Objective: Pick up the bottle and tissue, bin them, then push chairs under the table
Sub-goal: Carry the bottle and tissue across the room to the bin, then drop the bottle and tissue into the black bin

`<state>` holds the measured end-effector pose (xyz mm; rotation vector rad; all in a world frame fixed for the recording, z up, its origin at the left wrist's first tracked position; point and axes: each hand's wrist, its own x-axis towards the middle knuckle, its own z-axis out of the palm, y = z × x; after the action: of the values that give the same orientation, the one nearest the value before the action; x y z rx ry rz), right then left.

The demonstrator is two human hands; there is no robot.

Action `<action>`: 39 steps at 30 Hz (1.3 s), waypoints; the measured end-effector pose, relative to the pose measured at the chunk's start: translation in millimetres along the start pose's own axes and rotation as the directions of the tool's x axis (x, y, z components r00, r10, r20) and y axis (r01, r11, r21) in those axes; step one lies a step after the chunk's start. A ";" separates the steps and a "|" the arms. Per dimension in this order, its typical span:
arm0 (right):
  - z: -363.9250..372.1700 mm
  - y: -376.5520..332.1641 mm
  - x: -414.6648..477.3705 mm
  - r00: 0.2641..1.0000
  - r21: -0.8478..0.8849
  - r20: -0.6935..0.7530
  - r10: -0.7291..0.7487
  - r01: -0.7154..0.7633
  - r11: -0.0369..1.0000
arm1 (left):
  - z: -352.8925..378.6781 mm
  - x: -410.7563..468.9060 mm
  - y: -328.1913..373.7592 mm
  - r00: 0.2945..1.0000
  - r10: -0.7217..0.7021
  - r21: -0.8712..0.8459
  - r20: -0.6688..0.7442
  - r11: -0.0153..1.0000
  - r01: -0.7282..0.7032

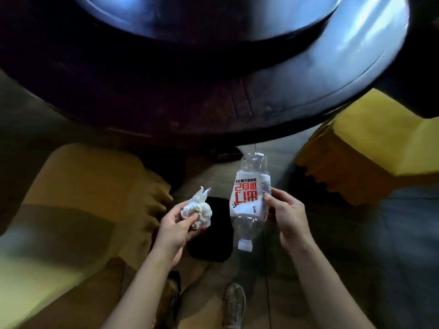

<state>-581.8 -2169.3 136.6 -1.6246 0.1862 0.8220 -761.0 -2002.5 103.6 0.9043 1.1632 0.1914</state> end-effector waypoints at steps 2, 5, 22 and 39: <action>-6.3 22.7 23.4 0.999 -0.017 0.011 0.036 -0.035 0.999 | 2.3 18.5 -29.9 0.998 -0.046 0.005 -0.039 0.999 0.046; -10.7 63.8 53.7 0.996 -0.054 0.027 0.083 -0.081 0.995 | 0.4 48.2 -71.4 0.990 -0.098 0.045 -0.099 0.994 0.103; 6.2 277.7 166.0 0.970 -0.144 -0.026 0.241 -0.242 0.959 | -19.4 252.0 -248.7 0.988 -0.141 0.507 -0.060 0.849 0.152; 80.8 325.2 209.1 0.989 -0.882 0.131 0.069 0.085 0.463 | -78.3 255.1 -223.1 0.995 -0.013 0.816 0.099 0.573 -0.074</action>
<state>-639.0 -2107.5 -249.3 -2.5377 -0.4681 1.1248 -788.2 -1962.3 -240.9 1.7469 1.1379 -0.4228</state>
